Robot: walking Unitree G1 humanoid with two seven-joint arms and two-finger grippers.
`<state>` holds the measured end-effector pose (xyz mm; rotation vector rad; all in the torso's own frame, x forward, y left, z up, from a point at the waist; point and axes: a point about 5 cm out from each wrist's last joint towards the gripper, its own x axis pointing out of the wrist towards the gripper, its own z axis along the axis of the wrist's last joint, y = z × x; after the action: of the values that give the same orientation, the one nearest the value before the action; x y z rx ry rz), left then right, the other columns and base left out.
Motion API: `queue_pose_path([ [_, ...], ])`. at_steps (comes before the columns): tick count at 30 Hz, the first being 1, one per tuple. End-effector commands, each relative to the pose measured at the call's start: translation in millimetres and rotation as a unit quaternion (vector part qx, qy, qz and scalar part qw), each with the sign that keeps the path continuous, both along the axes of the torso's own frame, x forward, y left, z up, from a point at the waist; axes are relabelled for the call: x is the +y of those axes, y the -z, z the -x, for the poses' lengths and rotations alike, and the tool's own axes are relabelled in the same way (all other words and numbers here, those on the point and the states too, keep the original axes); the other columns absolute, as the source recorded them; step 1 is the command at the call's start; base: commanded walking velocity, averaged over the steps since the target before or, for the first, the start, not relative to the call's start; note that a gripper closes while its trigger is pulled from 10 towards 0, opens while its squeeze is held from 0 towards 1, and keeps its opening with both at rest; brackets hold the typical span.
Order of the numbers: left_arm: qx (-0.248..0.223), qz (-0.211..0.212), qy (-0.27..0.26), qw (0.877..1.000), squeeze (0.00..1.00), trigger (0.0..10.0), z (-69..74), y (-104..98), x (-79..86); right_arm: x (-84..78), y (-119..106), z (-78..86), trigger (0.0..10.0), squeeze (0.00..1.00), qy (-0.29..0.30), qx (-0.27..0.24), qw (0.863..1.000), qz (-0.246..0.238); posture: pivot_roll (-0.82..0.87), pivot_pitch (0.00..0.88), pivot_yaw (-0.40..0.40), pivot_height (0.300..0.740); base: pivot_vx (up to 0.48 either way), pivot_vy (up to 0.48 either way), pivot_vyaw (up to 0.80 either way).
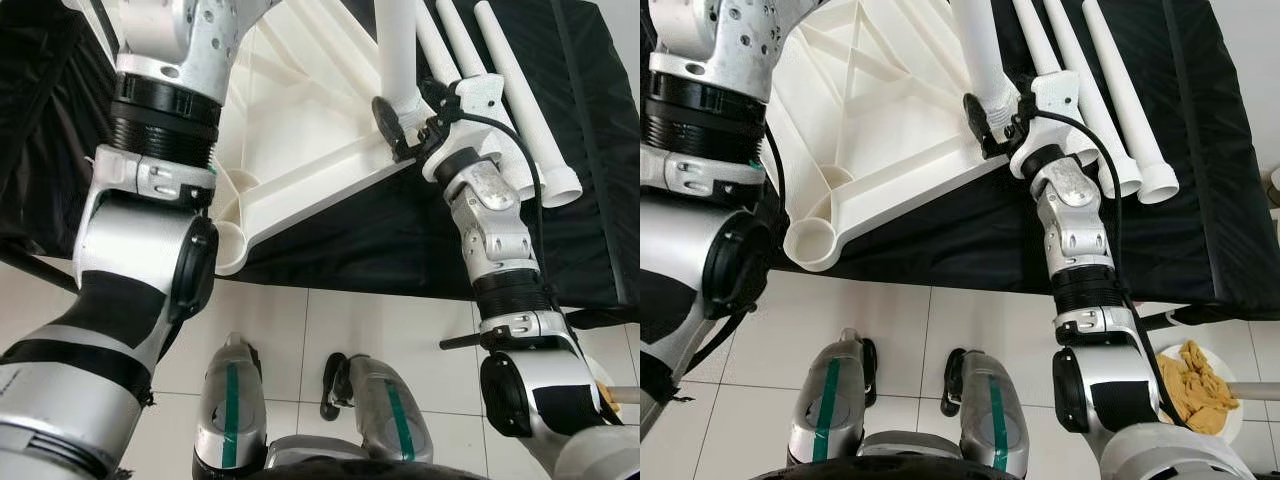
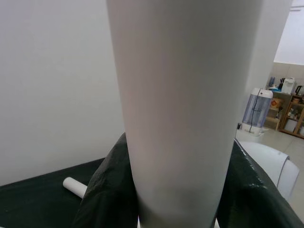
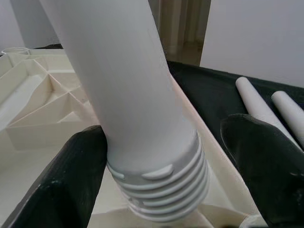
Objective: Building children table
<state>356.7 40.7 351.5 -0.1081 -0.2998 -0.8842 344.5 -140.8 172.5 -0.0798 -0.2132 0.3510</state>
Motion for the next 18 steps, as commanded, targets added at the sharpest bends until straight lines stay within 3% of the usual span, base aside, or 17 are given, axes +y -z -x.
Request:
queue_pose_path([
  [1, 0.011, 0.013, -0.123, 0.992, 0.00, 10.0, -7.4, 0, 10.5, -2.9, -6, -0.6, 10.0, 0.00, 0.017, -0.013, 1.000, 0.008, 0.08, 0.049, -0.040, 0.740, 0.000, 0.000, 0.00],
  [7, -0.007, 0.032, -0.175, 0.984, 0.00, 10.0, -3.4, -7, 7.2, 20.3, -14, -1.2, 10.0, 0.00, 0.024, -0.036, 0.998, 0.050, 0.08, 0.060, -0.046, 0.740, 0.000, 0.000, 0.00],
  [13, 0.001, 0.039, -0.202, 0.979, 0.00, 10.0, -1.6, 1, 3.1, 38.7, -11, 0.6, 10.0, 0.00, 0.033, -0.031, 0.998, 0.053, 0.09, 0.065, -0.061, 0.740, 0.000, 0.000, 0.00],
  [18, 0.003, 0.041, -0.224, 0.974, 0.00, 10.0, -0.9, 3, 4.0, 44.0, -11, 0.7, 10.0, 0.00, 0.057, -0.033, 0.996, 0.053, 0.10, 0.065, -0.069, 0.740, 0.000, 0.000, 0.00],
])
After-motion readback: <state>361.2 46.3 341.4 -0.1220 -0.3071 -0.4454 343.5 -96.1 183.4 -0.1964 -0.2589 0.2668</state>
